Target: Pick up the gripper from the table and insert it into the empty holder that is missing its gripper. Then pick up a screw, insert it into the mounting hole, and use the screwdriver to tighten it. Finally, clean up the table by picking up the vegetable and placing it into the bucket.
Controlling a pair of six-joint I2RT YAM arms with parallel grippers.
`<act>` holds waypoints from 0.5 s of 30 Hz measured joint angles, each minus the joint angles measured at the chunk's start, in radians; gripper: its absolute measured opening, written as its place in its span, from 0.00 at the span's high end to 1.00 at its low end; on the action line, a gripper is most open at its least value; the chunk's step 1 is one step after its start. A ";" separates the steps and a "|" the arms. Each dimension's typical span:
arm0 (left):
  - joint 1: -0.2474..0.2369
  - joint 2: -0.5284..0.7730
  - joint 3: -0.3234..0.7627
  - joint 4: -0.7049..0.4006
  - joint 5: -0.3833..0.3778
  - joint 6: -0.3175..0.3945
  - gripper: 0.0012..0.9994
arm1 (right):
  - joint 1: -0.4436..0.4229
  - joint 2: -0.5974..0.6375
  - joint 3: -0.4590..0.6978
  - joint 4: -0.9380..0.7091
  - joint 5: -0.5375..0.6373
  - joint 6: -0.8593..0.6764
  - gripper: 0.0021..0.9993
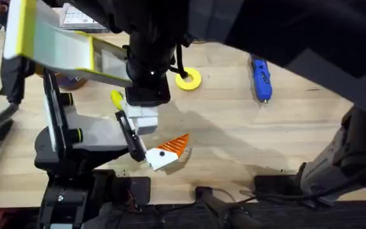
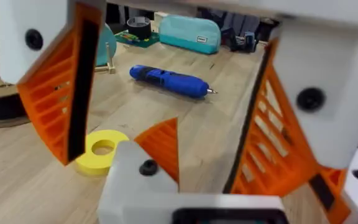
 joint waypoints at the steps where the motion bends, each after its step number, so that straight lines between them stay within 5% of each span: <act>1: 0.000 0.000 0.000 0.000 0.000 0.000 0.01 | -0.001 0.000 0.000 0.000 0.000 0.000 0.00; 15: 0.000 0.000 0.000 0.000 0.000 0.000 0.01 | -0.095 -0.085 0.000 -0.002 0.000 0.000 0.00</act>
